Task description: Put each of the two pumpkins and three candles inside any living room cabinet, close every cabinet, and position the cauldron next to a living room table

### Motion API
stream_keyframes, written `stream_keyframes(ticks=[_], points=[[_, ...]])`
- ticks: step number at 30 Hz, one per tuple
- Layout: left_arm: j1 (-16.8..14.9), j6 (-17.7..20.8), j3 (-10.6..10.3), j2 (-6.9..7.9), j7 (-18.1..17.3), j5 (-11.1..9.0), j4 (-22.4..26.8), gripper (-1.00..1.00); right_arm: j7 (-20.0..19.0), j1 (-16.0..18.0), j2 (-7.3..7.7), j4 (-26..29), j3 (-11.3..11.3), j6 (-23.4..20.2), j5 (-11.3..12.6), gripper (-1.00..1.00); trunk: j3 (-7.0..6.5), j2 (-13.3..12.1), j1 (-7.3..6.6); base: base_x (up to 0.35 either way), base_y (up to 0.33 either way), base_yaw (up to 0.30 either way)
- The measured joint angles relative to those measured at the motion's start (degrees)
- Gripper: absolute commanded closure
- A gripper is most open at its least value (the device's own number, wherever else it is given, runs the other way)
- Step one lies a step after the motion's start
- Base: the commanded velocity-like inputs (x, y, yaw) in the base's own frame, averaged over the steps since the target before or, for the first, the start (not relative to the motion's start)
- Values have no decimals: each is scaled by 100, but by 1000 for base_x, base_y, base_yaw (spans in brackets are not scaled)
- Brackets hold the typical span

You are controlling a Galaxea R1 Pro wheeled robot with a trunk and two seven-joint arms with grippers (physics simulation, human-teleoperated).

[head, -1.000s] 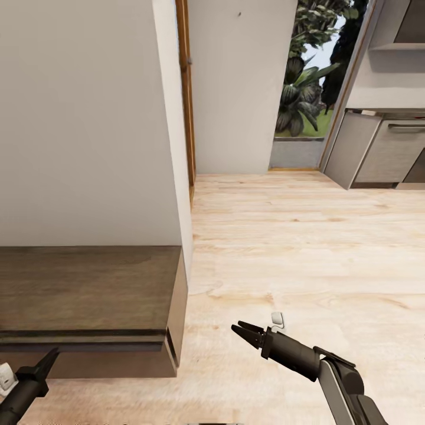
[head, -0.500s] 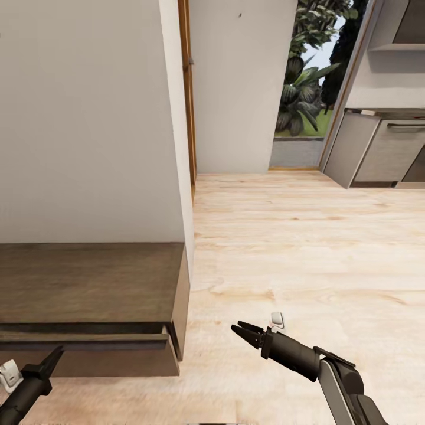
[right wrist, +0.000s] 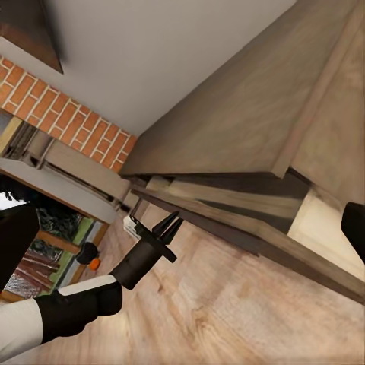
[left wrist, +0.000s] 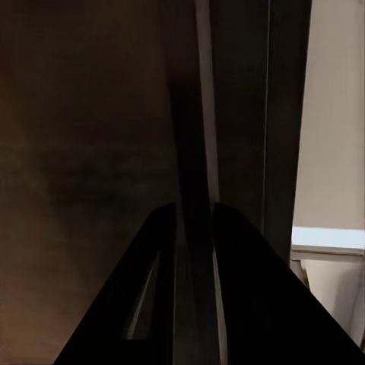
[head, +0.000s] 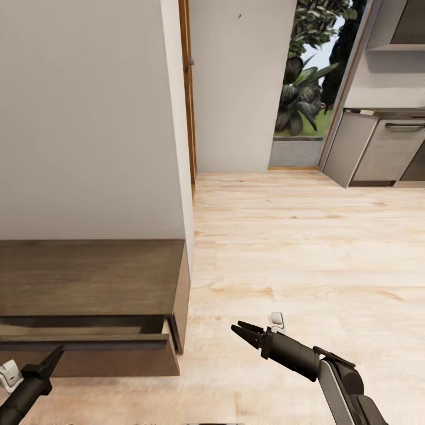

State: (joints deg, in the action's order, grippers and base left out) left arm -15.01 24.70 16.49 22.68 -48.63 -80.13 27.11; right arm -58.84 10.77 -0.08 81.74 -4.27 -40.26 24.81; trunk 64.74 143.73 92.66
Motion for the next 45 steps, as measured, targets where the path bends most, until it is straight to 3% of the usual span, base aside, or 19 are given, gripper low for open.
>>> stream_keyframes(ticks=[45], points=[[4, 13, 9, -1, -3, -20, -8, 100, 0, 2, 0, 0, 76, 0, 0, -100, 0, 0, -1, -37, 0, 0]])
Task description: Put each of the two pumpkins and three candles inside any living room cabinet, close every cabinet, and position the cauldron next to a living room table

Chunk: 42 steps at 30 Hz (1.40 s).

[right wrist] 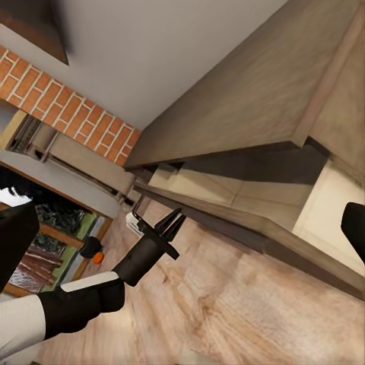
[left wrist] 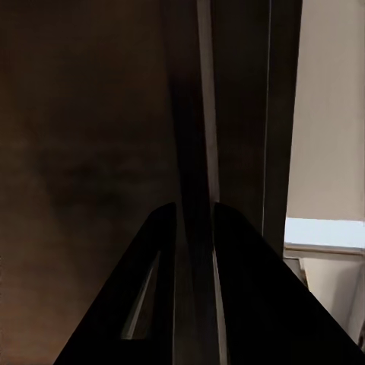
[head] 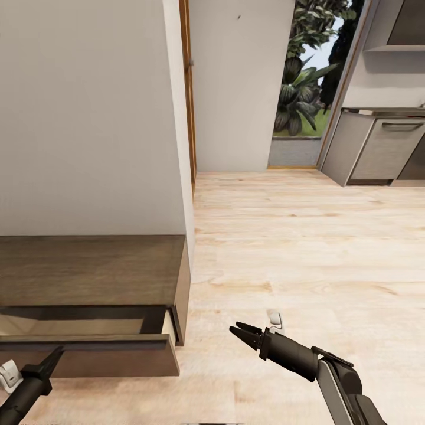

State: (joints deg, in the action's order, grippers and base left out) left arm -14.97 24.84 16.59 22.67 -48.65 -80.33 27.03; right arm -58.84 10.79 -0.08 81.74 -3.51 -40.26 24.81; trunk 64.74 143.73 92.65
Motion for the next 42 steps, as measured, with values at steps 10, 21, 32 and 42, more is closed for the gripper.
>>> stream_keyframes(ticks=[10, 21, 32, 42], points=[[1, -14, -58, 0, -1, 65, 46, 100, 0, 0, 0, -1, 2, 0, 0, -100, 0, 0, 1, -61, 28, 0], [2, -7, -210, 5, -2, 46, 94, 100, 0, 0, 0, 0, 3, 0, 0, -100, 0, 0, 1, -78, 32, 0], [4, -14, -384, 5, -2, 44, 165, 100, 0, 0, 0, 0, 3, 0, 0, -100, 0, 0, 1, -114, 41, 0], [3, -18, -382, -4, -2, 47, 169, 100, 0, 0, 0, 0, 3, 0, 0, -100, 0, 0, 1, -107, 3, 0]])
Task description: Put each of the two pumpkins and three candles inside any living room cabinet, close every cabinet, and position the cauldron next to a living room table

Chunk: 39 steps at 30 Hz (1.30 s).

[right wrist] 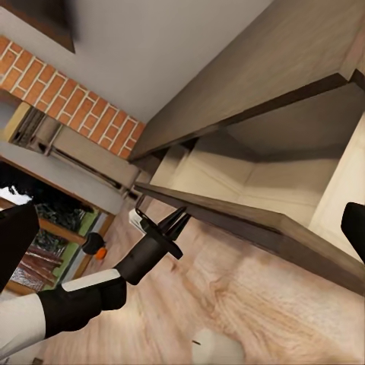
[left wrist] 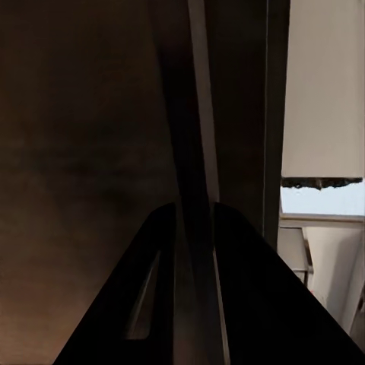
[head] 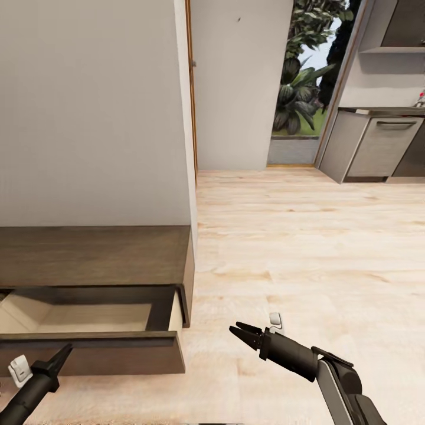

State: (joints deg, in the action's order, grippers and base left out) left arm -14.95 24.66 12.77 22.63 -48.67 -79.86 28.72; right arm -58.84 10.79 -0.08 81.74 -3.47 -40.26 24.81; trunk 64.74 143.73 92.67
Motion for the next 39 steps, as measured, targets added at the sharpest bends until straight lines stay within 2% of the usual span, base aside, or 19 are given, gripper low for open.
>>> stream_keyframes(ticks=[39], points=[[-4, -2, 6, 8, 1, 4, -9, 100, 0, 0, 0, 9, 0, 0, 0, -100, 0, 0, 0, -105, 0, 0]])
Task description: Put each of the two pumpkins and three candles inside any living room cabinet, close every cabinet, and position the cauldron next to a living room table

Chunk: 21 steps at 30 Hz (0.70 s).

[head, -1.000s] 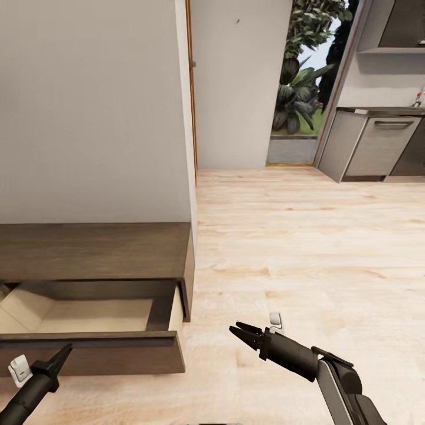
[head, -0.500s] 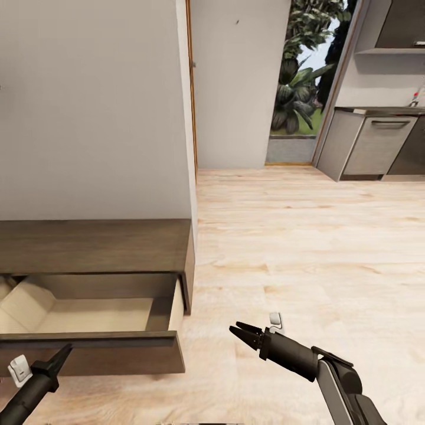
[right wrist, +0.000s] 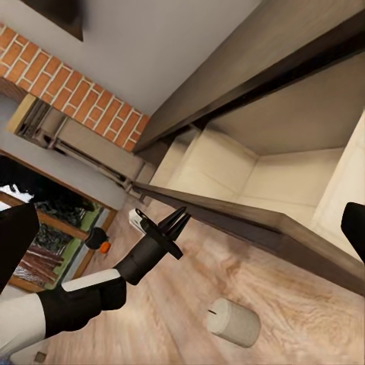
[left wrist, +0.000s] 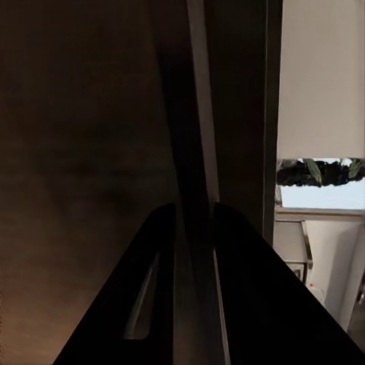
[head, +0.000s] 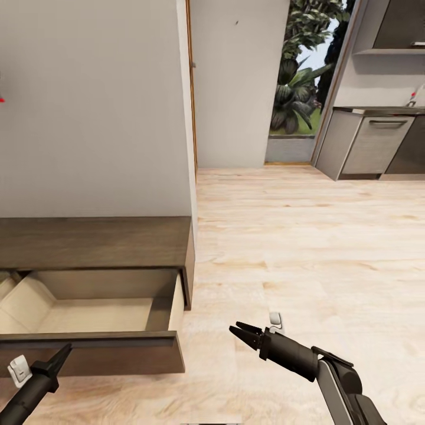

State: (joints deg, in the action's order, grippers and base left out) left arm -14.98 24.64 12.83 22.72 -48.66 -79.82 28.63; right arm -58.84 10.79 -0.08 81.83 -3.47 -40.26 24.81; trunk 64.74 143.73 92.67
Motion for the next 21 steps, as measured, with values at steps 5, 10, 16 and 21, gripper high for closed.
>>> stream_keyframes(ticks=[5, 10, 16, 21], points=[[3, 11, 4, 0, -1, -4, -1, 100, 0, 0, 0, -6, 0, 0, 0, -100, 0, 0, -1, -81, 0, 0], [2, 4, 15, -6, 1, -2, 0, 100, 0, 0, 0, -1, 0, 0, 0, -100, 0, 0, 0, -112, 0, 0], [-56, -38, -4, -3, 1, 16, -50, 100, 0, 0, 0, -5, 0, 0, 0, -100, 0, 0, 0, -48, 0, 0], [-242, -36, -33, -3, 3, 18, -239, 100, 0, 0, 0, 0, 0, 0, 0, -100, 0, 0, 0, -67, 0, 0]])
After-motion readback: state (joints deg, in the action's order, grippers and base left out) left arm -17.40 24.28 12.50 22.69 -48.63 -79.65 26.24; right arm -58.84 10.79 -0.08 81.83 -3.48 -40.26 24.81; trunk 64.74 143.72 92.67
